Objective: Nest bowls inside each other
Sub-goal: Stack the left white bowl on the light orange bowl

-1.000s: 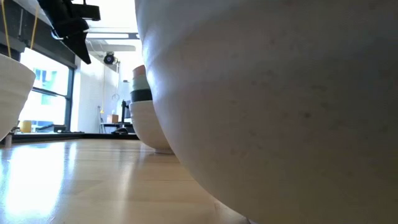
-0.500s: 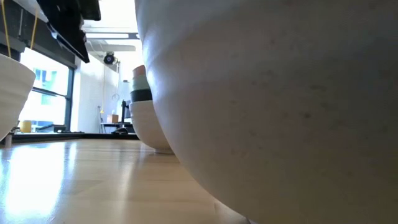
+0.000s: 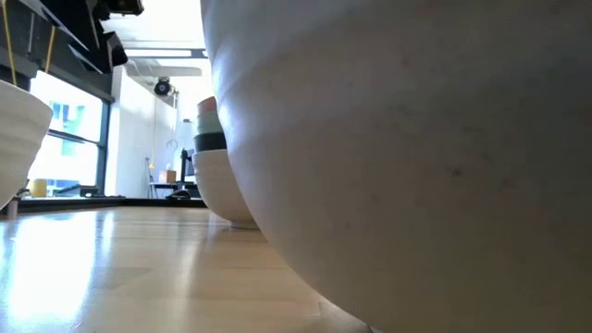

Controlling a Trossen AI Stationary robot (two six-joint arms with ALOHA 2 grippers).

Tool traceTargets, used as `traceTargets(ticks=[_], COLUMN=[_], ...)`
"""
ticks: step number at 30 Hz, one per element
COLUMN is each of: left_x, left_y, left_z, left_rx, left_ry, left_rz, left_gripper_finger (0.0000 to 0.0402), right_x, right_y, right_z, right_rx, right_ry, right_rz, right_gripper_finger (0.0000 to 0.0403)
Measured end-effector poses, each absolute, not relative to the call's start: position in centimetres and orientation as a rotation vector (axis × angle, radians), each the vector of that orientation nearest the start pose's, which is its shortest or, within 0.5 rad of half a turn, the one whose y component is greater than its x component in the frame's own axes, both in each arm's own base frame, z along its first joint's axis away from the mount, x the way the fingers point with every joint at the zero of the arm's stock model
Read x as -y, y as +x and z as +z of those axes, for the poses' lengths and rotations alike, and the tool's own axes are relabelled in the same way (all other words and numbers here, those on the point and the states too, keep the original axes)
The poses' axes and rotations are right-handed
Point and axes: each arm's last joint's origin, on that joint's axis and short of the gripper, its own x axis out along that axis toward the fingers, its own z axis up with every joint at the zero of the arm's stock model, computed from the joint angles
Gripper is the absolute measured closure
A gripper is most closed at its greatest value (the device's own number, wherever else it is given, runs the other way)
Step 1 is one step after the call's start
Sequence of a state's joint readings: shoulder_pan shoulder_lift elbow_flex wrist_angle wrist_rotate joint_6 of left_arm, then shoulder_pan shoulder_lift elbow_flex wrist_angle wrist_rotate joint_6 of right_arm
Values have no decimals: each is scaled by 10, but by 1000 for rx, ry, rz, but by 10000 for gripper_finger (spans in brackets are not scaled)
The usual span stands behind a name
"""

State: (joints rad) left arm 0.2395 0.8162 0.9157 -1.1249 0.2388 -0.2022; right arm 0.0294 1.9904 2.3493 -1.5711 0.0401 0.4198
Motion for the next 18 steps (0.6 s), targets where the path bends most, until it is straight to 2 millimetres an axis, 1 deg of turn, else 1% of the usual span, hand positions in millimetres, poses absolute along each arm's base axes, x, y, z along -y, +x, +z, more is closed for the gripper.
traceTargets(ticks=[5, 8, 15, 18], left_x=[-9, 0, 27, 39], left_y=[140, 151, 178, 188], left_z=[295, 290, 272, 265], left_rx=[-1019, -1046, -1151, -1170], left_ry=[-399, -376, -292, -253], left_rz=[73, 64, -1, -40], left_gripper_finger=[225, 225, 225, 225], right_x=[-21, -24, -27, -28], right_y=[354, 343, 314, 301], right_z=[414, 425, 452, 463], right_rx=[-1126, -1081, -978, -932], right_ry=[193, 136, 60, 29], right_rz=[-273, -299, -342, -362], right_gripper_finger=[265, 265, 265, 265])
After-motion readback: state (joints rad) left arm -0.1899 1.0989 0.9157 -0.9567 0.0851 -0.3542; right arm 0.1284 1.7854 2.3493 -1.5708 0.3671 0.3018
